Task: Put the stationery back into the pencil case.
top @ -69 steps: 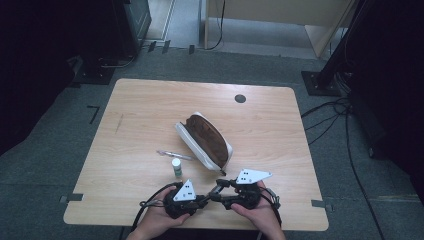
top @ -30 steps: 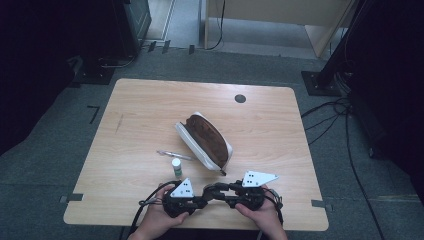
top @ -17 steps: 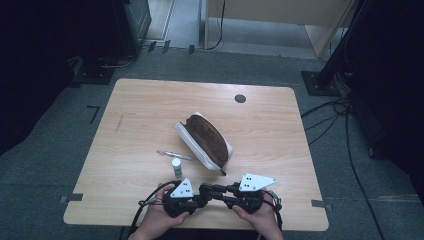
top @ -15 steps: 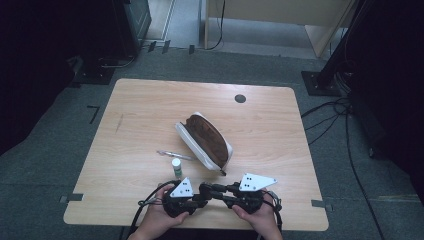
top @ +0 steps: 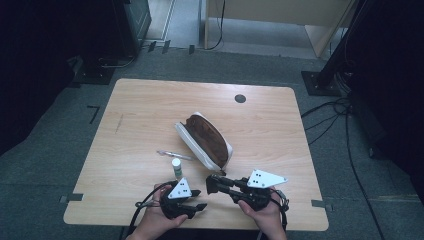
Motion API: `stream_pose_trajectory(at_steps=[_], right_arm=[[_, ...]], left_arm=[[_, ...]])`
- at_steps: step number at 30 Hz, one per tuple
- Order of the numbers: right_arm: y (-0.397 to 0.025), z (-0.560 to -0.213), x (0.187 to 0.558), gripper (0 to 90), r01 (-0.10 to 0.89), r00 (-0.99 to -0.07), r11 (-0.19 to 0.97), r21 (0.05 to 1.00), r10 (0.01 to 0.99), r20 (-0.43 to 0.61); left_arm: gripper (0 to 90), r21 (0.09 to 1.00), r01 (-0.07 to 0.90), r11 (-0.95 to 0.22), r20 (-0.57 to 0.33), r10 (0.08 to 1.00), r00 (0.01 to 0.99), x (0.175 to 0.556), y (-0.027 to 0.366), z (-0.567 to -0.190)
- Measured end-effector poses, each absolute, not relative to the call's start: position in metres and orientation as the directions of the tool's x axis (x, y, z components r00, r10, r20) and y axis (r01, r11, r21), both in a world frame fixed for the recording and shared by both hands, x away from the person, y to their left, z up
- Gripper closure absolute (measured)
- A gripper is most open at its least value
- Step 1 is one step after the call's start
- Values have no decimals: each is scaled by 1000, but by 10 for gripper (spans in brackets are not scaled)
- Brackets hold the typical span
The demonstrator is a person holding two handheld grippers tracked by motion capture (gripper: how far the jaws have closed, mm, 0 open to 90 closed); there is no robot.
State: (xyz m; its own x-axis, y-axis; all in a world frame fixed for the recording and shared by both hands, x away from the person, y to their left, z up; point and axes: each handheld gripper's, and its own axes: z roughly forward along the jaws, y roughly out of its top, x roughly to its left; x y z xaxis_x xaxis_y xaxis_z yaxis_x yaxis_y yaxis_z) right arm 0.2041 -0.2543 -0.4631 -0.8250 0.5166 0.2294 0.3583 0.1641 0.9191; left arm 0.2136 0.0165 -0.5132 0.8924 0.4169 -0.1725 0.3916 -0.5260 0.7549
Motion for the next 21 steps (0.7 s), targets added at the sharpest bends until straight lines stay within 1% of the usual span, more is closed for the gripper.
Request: stream_pose_trajectory(at_steps=[3, 15, 21], right_arm=[[-259, -455, 204, 744, 352, -813, 156, 923, 540, 218], [-265, -438, 206, 744, 344, -781, 130, 930, 589, 206], [-267, -429, 210, 744, 341, -767, 119, 932, 609, 203]], left_arm=[[458, 766, 384, -516, -160, 425, 891, 211, 20, -509], [454, 833, 355, -424, -150, 445, 883, 207, 31, -485], [458, 845, 346, -408, -141, 455, 879, 208, 34, -475]])
